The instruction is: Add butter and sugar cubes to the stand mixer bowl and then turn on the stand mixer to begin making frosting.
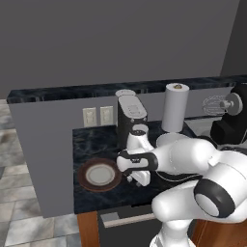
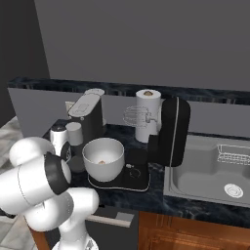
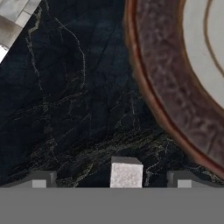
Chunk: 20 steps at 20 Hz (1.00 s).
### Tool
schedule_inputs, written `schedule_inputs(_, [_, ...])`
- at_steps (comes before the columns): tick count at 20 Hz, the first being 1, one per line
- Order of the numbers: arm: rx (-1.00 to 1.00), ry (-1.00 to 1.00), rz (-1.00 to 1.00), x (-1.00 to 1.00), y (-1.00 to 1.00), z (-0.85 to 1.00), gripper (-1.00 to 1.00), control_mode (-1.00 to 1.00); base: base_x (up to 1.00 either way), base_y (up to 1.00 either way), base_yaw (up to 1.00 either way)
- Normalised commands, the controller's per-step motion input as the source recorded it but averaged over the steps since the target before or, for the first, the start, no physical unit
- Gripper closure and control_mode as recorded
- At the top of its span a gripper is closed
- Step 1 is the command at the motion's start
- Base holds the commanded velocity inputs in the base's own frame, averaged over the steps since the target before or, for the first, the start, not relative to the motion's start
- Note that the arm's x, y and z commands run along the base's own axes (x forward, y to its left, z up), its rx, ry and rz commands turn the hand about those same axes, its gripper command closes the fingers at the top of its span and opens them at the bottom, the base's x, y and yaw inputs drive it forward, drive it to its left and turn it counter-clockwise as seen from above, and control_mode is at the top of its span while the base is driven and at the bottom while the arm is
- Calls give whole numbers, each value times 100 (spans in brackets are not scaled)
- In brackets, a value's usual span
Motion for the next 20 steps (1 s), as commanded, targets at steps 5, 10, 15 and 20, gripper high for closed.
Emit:
schedule_inputs(5, [0,0,0,7,0,-3,-100,-100,0,0,0])
schedule_inputs(10, [0,0,0,10,0,-7,-100,-100,0,0,0])
schedule_inputs(15, [0,0,0,1,1,-20,-100,-100,0,0,0])
schedule_inputs(20, [0,0,0,1,2,-17,-100,-100,0,0,0])
